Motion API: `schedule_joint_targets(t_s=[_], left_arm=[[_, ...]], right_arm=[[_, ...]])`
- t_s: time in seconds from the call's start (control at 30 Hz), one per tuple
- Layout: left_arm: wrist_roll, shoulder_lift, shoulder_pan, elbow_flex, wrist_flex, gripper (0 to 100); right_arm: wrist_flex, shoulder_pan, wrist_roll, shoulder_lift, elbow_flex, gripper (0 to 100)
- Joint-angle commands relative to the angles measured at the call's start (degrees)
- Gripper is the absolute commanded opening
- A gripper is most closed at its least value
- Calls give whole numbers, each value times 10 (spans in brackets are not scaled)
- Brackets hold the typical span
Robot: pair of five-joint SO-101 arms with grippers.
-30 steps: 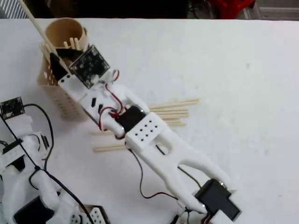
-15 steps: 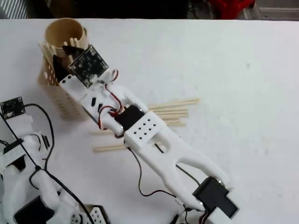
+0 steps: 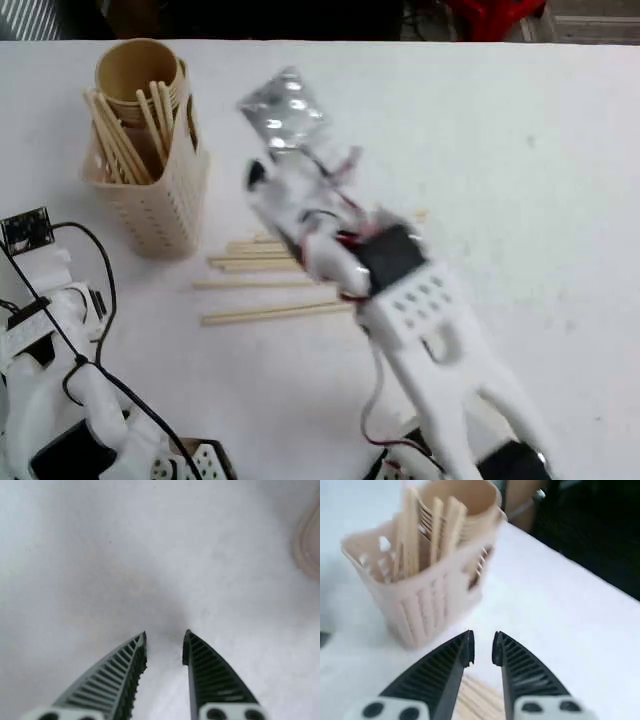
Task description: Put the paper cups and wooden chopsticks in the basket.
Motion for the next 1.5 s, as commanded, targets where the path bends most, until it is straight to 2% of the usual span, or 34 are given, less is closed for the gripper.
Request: schedule_joint_targets(t_s=[0.0, 0.13, 0.27, 0.47, 0.6, 0.73, 1.03, 1.2, 1.27, 1.33, 1.47], left_arm=[[4, -11, 6, -2, -15, 135], [4, -10, 6, -2, -15, 135], [4, -10, 6, -2, -15, 135], [4, -10, 6, -2, -12, 135], [4, -10, 5, -2, -12, 135], [4, -10, 5, -2, -12, 135], [4, -10, 5, -2, -12, 135], [4, -10, 5, -2, -12, 135], [4, -10, 5, -2, -12, 135], [4, -10, 5, -2, -12, 135], [4, -10, 5, -2, -12, 135]], right_arm=[[95, 13, 95, -68, -9, 74], [187, -8, 236, -51, 15, 74], [180, -47, 346, 23, 106, 75], [1, -52, 359, 154, 186, 142], [-69, -75, 382, 210, 210, 146], [-100, -102, 404, 240, 244, 147], [-160, -87, 405, 305, 250, 148], [-156, -87, 423, 313, 250, 143], [-155, -87, 422, 313, 250, 101], [-148, -87, 421, 312, 250, 16], [-138, -86, 392, 311, 250, 14]])
